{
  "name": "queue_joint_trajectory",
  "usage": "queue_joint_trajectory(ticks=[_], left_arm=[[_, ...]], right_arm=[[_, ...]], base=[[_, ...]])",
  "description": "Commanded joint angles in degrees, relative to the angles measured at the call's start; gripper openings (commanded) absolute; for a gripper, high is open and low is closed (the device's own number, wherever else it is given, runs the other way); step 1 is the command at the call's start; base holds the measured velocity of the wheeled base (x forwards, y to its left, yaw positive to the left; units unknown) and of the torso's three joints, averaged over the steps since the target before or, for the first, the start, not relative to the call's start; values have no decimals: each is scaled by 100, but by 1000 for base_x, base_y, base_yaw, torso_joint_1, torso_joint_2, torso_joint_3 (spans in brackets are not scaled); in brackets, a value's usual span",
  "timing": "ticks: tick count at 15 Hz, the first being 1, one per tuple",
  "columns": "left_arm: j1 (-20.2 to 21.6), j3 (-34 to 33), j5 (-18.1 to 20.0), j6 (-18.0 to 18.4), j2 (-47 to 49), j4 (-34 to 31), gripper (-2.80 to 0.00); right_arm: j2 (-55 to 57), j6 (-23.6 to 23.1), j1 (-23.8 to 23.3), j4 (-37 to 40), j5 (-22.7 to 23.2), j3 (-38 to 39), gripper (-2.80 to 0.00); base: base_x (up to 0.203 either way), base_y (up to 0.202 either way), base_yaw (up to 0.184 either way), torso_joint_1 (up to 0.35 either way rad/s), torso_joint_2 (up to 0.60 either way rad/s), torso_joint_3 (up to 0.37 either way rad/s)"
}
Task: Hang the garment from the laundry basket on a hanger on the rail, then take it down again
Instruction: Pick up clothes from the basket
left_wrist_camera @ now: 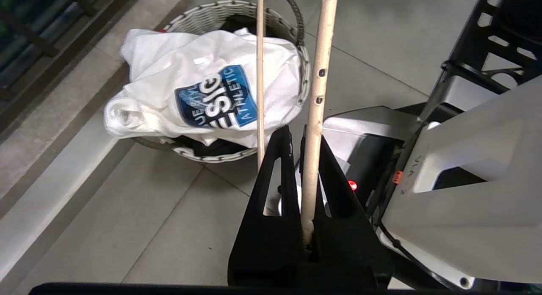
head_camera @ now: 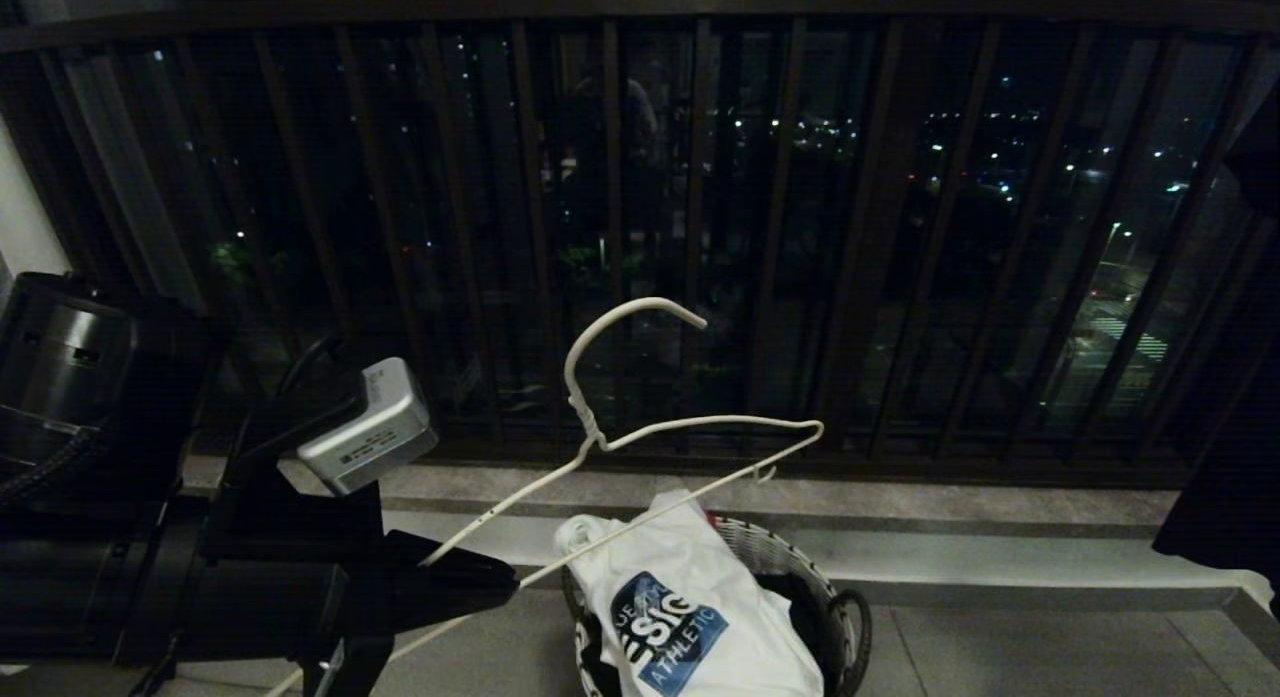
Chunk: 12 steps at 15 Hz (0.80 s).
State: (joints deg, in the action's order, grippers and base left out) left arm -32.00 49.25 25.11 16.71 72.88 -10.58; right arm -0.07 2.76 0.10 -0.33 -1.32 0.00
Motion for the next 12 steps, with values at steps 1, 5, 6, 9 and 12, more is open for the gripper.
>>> queue_joint_trajectory(ticks=[1,5,6,9,12], left_arm=[[1,-3,11,7,34,-5,-280],[1,-3,11,7,25,-5,-280],[1,-3,11,7,34,-5,-280],[1,-52,11,21,16,12,-280],[1,-38,2,25,34,12,-280]], right_arm=[[7,-3,8,-2,0,0,-280],[7,6,8,-2,0,0,-280],[7,2,3,-2,0,0,-280],[7,6,-1,-2,0,0,-280],[7,2,8,-2,0,0,-280]], base=[[0,0,0,3,32,7],[0,0,0,0,0,0],[0,0,0,0,0,0],[0,0,0,0,0,0],[0,0,0,1,4,-68]])
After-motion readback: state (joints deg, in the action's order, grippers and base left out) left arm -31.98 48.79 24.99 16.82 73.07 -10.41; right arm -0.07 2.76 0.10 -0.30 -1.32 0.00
